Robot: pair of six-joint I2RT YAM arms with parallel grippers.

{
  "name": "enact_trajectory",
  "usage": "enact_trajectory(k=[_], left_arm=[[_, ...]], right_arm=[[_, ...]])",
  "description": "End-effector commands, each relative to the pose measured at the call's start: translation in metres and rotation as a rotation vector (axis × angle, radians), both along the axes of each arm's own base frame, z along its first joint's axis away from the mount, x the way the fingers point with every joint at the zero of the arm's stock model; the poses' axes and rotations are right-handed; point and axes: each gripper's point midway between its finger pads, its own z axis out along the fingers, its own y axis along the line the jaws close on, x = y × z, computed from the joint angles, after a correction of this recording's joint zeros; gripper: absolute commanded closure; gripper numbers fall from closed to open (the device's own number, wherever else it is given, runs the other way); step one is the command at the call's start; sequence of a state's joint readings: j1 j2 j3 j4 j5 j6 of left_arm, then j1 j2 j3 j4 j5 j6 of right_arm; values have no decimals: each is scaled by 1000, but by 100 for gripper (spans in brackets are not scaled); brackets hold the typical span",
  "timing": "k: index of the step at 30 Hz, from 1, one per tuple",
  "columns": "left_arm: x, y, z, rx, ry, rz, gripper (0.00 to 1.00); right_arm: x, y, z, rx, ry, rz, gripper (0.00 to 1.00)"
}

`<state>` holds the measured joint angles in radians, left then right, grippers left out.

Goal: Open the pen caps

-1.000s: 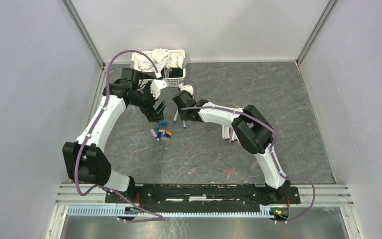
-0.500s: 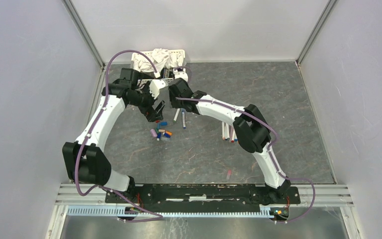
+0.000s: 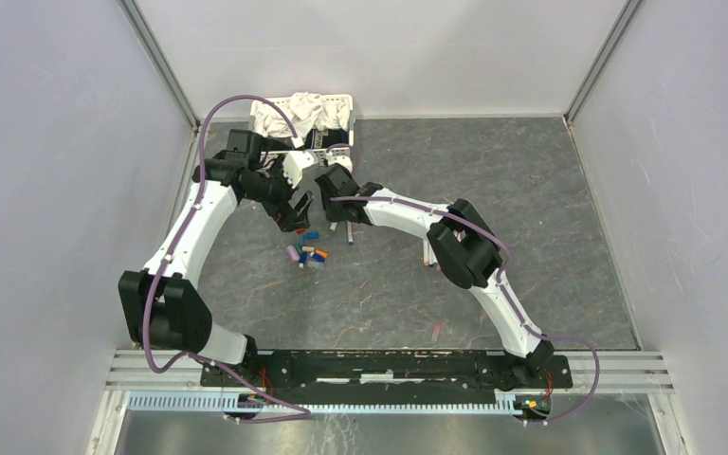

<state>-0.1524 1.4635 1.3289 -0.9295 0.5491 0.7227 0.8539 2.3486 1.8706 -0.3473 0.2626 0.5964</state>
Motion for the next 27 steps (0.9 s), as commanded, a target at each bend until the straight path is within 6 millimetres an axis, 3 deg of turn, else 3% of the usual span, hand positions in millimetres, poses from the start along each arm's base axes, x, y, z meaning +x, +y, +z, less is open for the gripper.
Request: enact_trajectory(k=[1, 9, 15, 23, 27], left_arm=[[5, 2, 16, -3, -49, 7, 0], [5, 0, 20, -14, -45, 2, 0], [4, 0, 25, -18, -42, 0, 0], [2, 3, 27, -9, -54, 18, 0], [3, 9, 27, 14, -72, 45, 0]], right_arm=[[-1, -1, 9, -6, -10, -31, 58], [-2, -15, -2, -116, -17, -56, 58], [-5, -14, -13, -158, -23, -21, 61], [-7, -11, -18, -207, -56, 26, 82], [-6, 2, -9, -161, -68, 77, 95]])
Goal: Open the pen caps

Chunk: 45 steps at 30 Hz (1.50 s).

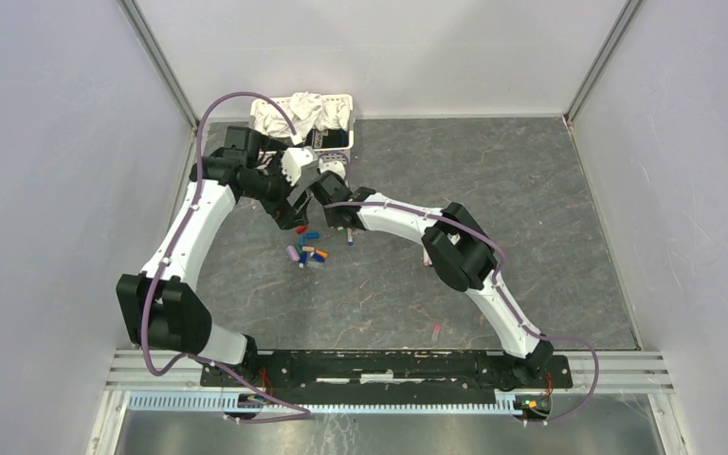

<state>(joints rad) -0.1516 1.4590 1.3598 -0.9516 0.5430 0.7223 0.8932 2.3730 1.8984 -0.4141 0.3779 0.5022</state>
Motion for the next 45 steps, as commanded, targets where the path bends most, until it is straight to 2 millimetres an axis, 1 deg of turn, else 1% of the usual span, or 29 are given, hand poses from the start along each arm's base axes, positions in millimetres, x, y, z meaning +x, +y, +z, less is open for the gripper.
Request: enact_trajectory(k=[1, 5, 8, 11, 14, 16, 17, 19, 22, 23, 25, 28, 33, 34, 37, 39, 40, 43, 45], left_arm=[[1, 10, 17, 20, -60, 41, 0], [-7, 14, 11, 49, -50, 14, 0], [-12, 15, 6, 66, -32, -13, 0], [-18, 16, -1, 83, -17, -55, 0], [-23, 16, -7, 90, -17, -102, 0], [-27, 15, -9, 93, -25, -151, 0], [-30, 14, -11, 91, -24, -174, 0], [-36, 12, -14, 87, -24, -219, 0], [-43, 10, -19, 81, -33, -272, 1], [-45, 9, -22, 79, -34, -288, 1], [-48, 9, -26, 81, -40, -325, 2], [-56, 5, -30, 64, -41, -381, 3], [-69, -5, -24, 8, -82, -485, 3], [-73, -7, -22, -6, -89, -504, 3], [-86, -14, -19, -49, -96, -578, 3], [-98, -15, -22, -65, -66, -618, 3], [-100, -16, -24, -67, -58, -632, 4], [-110, -18, -32, -75, -12, -660, 7], [-116, -20, -36, -80, 10, -677, 12]], right_arm=[[1, 18, 5, 26, -9, 70, 99], [-9, 41, 21, 133, 15, 158, 100], [-13, 49, 42, 178, 6, 215, 100], [-14, 50, 71, 202, -29, 261, 100], [-19, 48, 94, 250, -32, 305, 100], [-26, 46, 106, 283, -23, 343, 100], [-31, 45, 115, 303, -20, 371, 100], [-42, 41, 123, 326, 5, 425, 100], [-62, 31, 130, 366, 36, 504, 100], [-72, 27, 132, 391, 53, 539, 100], [-85, 18, 135, 444, 86, 588, 100], [-115, 12, 137, 518, 168, 711, 100], [-164, -1, 135, 595, 273, 865, 100], [-171, -3, 134, 612, 291, 886, 100], [-185, -7, 132, 635, 325, 921, 100], [-190, -8, 135, 659, 343, 944, 100], [-193, -7, 137, 669, 347, 962, 100], [-198, -5, 144, 696, 365, 992, 100], [-198, -4, 147, 704, 370, 1006, 100]])
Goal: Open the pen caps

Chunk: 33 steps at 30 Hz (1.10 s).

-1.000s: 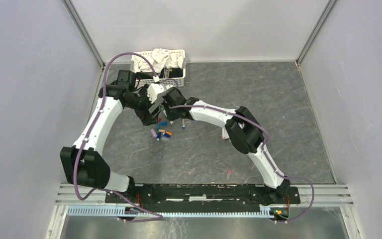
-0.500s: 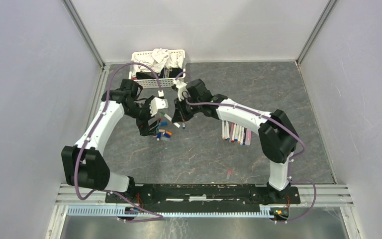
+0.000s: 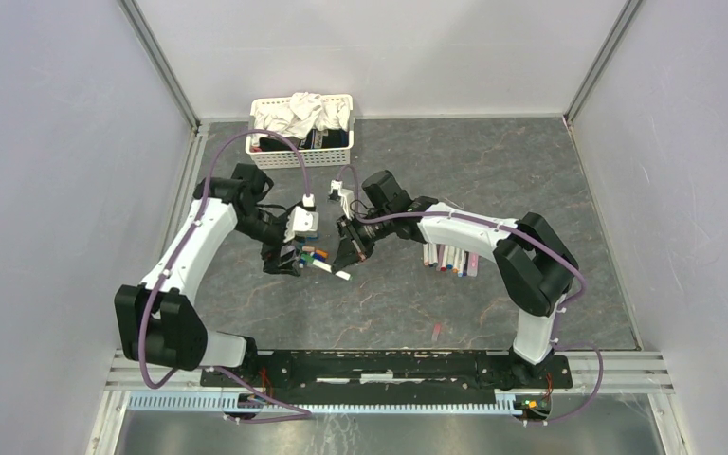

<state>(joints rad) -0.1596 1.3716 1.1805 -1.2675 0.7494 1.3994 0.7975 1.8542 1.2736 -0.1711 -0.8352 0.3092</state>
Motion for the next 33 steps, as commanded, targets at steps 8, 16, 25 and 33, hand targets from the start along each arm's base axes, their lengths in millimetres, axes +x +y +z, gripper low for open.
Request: enact_trajectory(k=[8, 16, 25, 33], left_arm=[[-15, -18, -11, -15, 44, -126, 50], [-20, -22, -18, 20, 64, -157, 79], [-23, -32, -7, 13, 55, -165, 98], [-17, -37, 4, -4, 24, -151, 98]], right_arm=[[-8, 10, 50, 156, -32, 109, 100], [-7, 8, 44, 137, -26, 109, 100], [-3, 27, 38, 162, 62, 82, 59], [-10, 31, 38, 185, 97, 89, 79]])
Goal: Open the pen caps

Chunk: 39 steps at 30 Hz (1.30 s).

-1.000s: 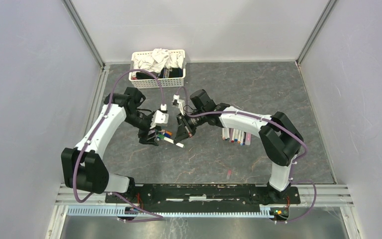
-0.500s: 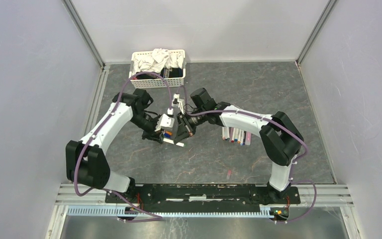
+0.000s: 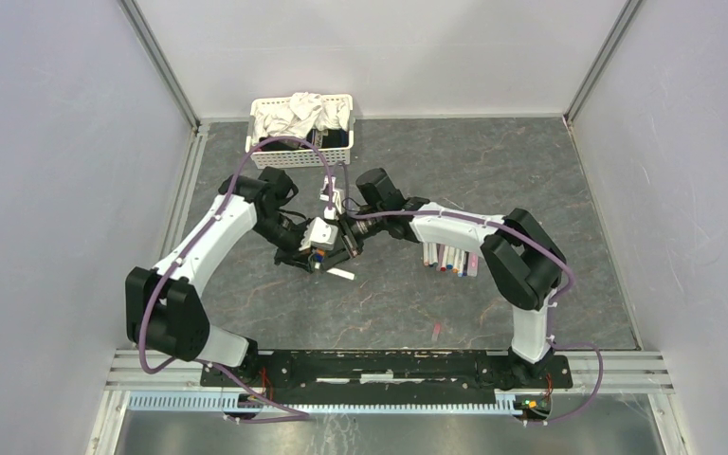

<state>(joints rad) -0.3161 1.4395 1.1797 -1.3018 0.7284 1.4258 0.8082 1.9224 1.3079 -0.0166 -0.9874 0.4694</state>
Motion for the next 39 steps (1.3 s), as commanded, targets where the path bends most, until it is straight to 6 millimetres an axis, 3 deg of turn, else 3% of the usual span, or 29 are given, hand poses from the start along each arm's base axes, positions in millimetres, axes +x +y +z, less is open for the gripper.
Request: enact_trajectory(k=[1, 3, 6, 10, 14, 17, 19, 22, 24, 27, 30, 34, 39], left_arm=[[10, -8, 21, -42, -57, 28, 98], [15, -5, 20, -21, -69, 36, 98], [26, 2, 17, 29, -99, 50, 98], [49, 31, 3, 149, -135, 79, 98], [74, 57, -1, 208, -148, 128, 98], [88, 62, -2, 200, -159, 173, 98], [91, 57, -5, 171, -156, 205, 98], [91, 40, -14, 85, -121, 265, 98], [89, 30, -26, 69, -88, 305, 98], [92, 22, -47, 88, -75, 355, 98], [98, 20, -64, 105, -75, 394, 98], [105, 22, -80, 135, -63, 438, 96], [106, 20, -84, 138, -49, 456, 81]], right_arm=[[-2, 4, 17, 62, -31, 22, 85], [-7, -7, 8, 37, -33, 27, 100], [-14, -29, -6, -22, -23, 24, 100], [-19, -64, -28, -131, -52, 10, 100], [-16, -98, -50, -232, -64, -44, 100], [-11, -114, -57, -279, -74, -79, 100], [1, -123, -56, -295, -95, -132, 100], [45, -144, -53, -390, -169, -318, 100], [80, -170, -56, -504, -213, -499, 100], [115, -211, -61, -658, -280, -731, 100], [128, -239, -63, -734, -311, -880, 100], [137, -262, -69, -811, -346, -1003, 100], [144, -275, -78, -864, -360, -1079, 100]])
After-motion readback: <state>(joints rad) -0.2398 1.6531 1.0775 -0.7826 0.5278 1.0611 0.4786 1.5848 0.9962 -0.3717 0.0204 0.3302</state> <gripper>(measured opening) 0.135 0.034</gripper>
